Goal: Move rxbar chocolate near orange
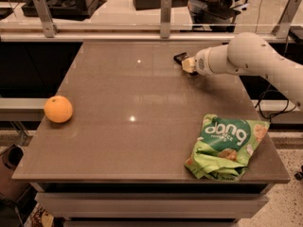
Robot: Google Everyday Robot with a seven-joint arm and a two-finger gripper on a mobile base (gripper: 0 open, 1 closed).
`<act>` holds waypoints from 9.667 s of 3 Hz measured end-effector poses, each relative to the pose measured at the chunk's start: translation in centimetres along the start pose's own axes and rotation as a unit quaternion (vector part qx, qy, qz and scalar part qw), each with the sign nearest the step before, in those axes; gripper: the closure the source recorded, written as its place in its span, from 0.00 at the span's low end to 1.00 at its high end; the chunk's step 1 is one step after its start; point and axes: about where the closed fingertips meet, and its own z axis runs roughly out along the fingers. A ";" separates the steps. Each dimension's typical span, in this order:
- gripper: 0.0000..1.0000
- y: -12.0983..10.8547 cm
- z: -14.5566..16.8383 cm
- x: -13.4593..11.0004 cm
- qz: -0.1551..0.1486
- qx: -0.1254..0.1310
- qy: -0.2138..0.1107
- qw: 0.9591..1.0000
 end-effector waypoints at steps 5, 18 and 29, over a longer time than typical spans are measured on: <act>1.00 0.0 -0.1 -0.2 0.000 0.000 0.000 1.000; 1.00 0.9 -1.4 -2.9 -0.025 -0.006 0.012 1.000; 1.00 21.1 -15.7 -1.6 -0.177 -0.296 0.197 0.918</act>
Offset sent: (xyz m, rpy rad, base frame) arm 0.0013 0.0101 0.0249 0.0427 -0.0129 0.0562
